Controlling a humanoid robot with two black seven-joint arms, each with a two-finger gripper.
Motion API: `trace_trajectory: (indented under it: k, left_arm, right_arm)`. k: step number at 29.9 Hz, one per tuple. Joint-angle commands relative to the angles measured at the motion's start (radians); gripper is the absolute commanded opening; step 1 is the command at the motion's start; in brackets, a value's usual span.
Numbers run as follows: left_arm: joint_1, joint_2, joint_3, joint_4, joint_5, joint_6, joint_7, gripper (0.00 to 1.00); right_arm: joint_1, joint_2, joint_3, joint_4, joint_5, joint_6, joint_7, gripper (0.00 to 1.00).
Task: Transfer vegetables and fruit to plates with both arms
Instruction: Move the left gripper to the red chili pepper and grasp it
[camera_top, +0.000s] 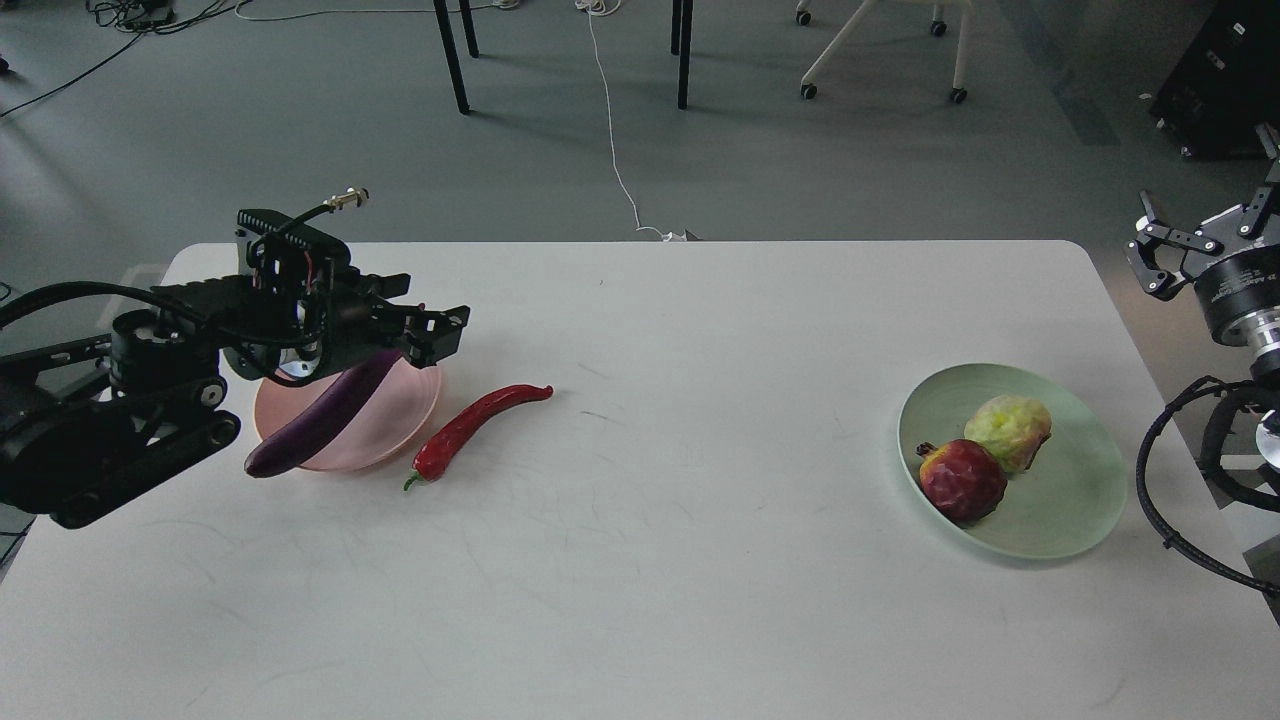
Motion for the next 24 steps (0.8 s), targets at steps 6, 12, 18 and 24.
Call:
trace_trajectory:
  k: [6,12,18,24]
  left_arm:
    - [-0.003,-0.101,0.176,0.026,0.124,-0.005,0.002,0.56]
    - [0.008,-0.094,0.187,0.054,0.135,-0.003,-0.001,0.56]
    - [0.034,-0.088,0.187,0.066,0.135,-0.003,0.003,0.50]
    - [0.042,-0.098,0.184,0.101,0.135,0.005,0.008,0.49]
  right_arm:
    - [-0.003,-0.009,0.002,-0.002,0.000,0.000,0.000,0.99]
    - [-0.006,-0.007,0.002,-0.002,0.000,0.000,0.000,0.99]
    - [-0.005,0.004,0.002,0.000,0.000,0.000,0.000,0.99]
    - [-0.005,-0.001,0.002,0.000,0.000,0.000,0.000,0.99]
